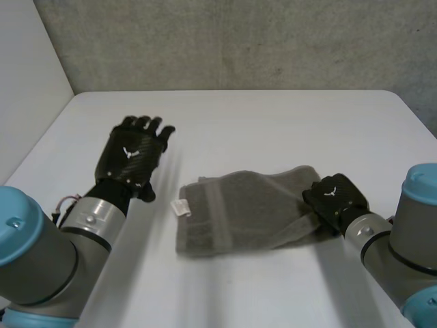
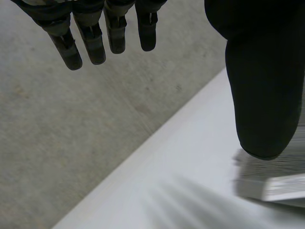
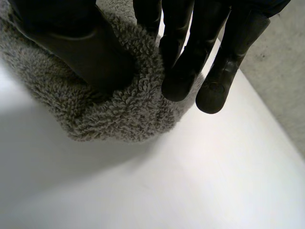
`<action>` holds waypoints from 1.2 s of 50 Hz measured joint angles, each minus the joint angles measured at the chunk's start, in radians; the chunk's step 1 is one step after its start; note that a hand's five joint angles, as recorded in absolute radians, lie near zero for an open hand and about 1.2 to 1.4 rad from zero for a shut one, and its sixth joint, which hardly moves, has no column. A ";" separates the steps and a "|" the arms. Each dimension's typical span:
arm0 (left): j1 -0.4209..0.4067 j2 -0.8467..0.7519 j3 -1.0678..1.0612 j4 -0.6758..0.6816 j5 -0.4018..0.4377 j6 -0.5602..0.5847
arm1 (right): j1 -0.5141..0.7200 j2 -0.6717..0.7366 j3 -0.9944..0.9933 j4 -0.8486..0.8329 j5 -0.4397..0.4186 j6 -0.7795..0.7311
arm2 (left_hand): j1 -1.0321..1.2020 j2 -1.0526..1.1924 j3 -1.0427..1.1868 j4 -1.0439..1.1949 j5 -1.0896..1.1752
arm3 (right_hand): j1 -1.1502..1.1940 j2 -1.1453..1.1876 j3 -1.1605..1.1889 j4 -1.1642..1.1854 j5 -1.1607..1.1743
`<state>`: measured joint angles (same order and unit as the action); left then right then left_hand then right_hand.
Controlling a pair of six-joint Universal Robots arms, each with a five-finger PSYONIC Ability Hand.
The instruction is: Fold the towel.
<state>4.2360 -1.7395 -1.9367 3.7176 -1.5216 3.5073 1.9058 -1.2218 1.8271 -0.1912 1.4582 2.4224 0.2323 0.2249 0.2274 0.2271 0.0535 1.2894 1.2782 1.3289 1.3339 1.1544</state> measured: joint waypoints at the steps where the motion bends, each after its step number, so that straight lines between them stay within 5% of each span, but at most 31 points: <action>1: 0.005 0.008 0.004 0.000 0.000 -0.002 | 0.004 -0.007 -0.014 0.016 0.015 -0.055 | -0.001 0.000 0.000 0.000 0.000 | 0.002 0.000 0.000 0.000 0.000; 6: 0.018 0.036 0.029 0.002 -0.001 -0.021 | 0.074 -0.012 -0.117 0.047 0.059 -0.208 | -0.001 0.000 0.000 0.000 0.000 | 0.007 0.000 0.000 0.000 0.001; 11: 0.021 0.056 0.070 -0.001 -0.003 -0.076 | 0.286 0.049 -0.270 0.018 0.067 -0.264 | -0.001 0.000 0.000 -0.001 0.000 | 0.007 0.008 0.001 0.000 0.008; 19: 0.020 0.076 0.097 -0.003 -0.003 -0.161 | 0.567 0.198 -0.346 -0.044 -0.020 -0.291 | -0.001 0.000 0.000 -0.001 0.000 | 0.008 0.017 0.001 0.000 0.008; 23: 0.014 0.078 0.097 -0.008 -0.003 -0.192 | 0.613 0.244 -0.331 -0.041 -0.040 -0.299 | -0.001 0.000 0.000 -0.001 0.000 | -0.092 -0.084 -0.107 -0.111 -0.108; 28: -0.001 0.071 0.101 -0.023 -0.002 -0.224 | 0.595 0.213 -0.288 -0.037 -0.021 -0.268 | -0.001 0.000 0.000 -0.001 0.000 | -0.874 -0.882 -0.875 -0.886 -0.909; 30: -0.009 0.064 0.108 -0.028 -0.002 -0.233 | 0.573 0.182 -0.267 -0.042 -0.014 -0.234 | -0.001 -0.001 0.000 -0.001 0.000 | -1.001 -1.012 -1.044 -1.046 -1.066; 44: -0.061 -0.082 0.212 -0.111 -0.036 -0.372 | 0.263 -0.079 -0.167 -0.038 -0.042 0.362 | -0.001 0.000 0.000 -0.001 0.000 | -1.056 -1.039 -1.086 -1.073 -1.094; 53: -0.124 -0.269 0.281 -0.288 -0.052 -0.525 | 0.139 0.075 -0.282 0.134 -0.191 0.574 | -0.001 0.000 0.000 -0.001 0.000 | -1.056 -1.039 -1.086 -1.073 -1.094; 60: -0.148 -0.353 0.289 -0.330 -0.058 -0.551 | 0.131 0.220 -0.365 0.191 -0.223 0.618 | -0.001 0.000 0.000 -0.001 0.000 | -1.056 -1.039 -1.086 -1.073 -1.094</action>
<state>4.0885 -2.0920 -1.6477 3.3875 -1.5797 2.9565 2.0370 -1.0016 1.4620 -0.0006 1.2354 3.0404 0.2310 0.2244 0.2274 0.2265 0.0535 0.2334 0.2396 0.2430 0.2611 0.0606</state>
